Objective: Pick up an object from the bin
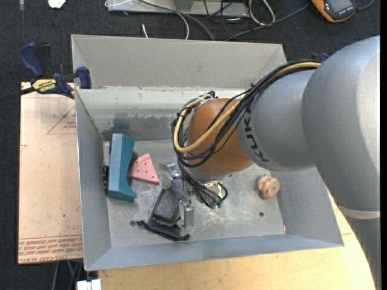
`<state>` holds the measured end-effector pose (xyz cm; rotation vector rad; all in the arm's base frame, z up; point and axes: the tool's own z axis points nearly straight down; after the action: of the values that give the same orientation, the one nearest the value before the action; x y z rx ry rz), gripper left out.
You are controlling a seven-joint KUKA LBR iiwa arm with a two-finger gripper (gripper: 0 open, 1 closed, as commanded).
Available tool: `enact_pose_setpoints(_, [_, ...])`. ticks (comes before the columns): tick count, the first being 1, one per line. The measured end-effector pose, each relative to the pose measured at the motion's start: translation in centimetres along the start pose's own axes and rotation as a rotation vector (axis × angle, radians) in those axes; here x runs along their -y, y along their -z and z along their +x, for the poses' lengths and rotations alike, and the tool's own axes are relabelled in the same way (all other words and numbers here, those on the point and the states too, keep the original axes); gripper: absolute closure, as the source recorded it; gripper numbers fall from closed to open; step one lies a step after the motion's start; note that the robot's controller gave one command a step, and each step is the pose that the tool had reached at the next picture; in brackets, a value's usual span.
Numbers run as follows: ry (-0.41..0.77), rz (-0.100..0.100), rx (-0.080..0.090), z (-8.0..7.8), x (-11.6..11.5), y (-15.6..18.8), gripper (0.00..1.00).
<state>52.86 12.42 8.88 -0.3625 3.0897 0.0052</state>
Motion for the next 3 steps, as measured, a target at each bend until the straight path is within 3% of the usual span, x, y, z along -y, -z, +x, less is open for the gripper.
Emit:
enact_pose_setpoints(1, [0.151, 0.001, 0.005, -1.4, 0.8, 0.1, 1.00])
enact_pose_setpoints(2, [0.151, 0.001, 0.004, -1.4, 0.8, 0.2, 1.00])
enact_pose_setpoints(3, [0.178, 0.001, 0.000, -1.3, 1.3, 7.2, 1.00])
